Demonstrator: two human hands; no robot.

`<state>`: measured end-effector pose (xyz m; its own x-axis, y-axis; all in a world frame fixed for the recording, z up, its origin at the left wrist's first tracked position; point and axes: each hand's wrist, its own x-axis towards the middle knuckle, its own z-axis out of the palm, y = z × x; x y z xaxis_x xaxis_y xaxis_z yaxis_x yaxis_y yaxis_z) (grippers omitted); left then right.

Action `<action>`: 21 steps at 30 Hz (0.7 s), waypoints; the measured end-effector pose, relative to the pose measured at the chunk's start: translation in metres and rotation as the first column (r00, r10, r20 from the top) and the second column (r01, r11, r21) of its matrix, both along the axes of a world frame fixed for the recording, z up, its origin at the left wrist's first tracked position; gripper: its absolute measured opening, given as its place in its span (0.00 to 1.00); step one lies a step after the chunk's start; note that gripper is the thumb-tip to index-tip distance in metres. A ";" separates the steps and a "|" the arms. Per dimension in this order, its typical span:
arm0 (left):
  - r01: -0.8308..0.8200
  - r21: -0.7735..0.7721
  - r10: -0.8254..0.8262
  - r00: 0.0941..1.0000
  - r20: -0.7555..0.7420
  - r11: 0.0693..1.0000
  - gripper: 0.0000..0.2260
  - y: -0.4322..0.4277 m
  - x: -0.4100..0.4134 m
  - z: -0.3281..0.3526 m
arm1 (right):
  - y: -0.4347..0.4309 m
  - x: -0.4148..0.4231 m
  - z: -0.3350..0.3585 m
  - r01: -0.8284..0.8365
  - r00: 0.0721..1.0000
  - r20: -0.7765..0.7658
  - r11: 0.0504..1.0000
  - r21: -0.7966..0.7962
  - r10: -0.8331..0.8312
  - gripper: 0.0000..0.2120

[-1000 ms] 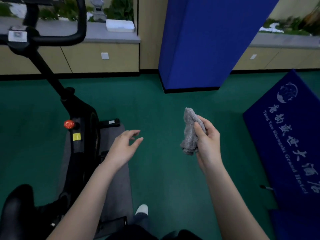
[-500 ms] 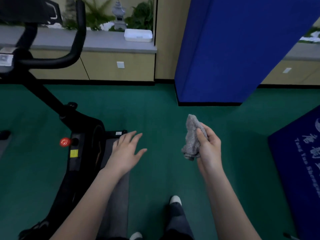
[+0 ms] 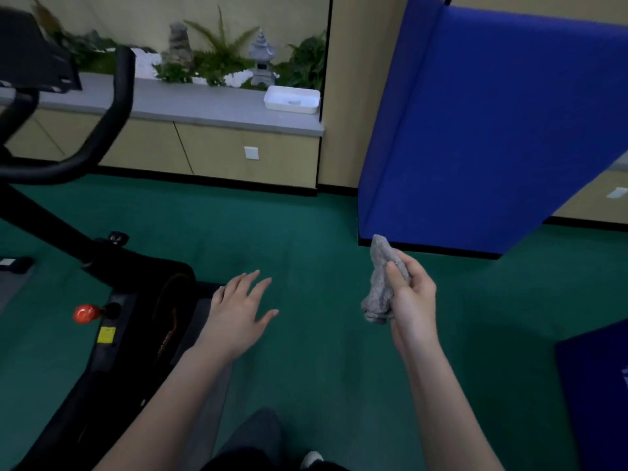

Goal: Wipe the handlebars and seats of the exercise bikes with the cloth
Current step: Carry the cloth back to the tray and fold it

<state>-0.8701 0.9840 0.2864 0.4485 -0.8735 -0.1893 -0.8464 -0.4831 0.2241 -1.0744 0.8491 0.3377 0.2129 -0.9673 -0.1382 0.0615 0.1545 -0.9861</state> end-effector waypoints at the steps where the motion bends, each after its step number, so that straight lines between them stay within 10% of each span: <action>1: -0.022 0.002 0.022 1.000 0.011 1.000 0.28 -0.008 0.006 0.000 | -0.010 0.010 -0.002 -0.032 0.999 -0.008 0.999 -0.001 0.032 0.10; 21: -0.105 -0.120 0.103 0.994 -0.024 0.987 0.26 -0.242 0.216 -0.012 | -0.241 0.222 -0.019 -0.135 0.981 -0.139 0.990 0.036 0.138 0.09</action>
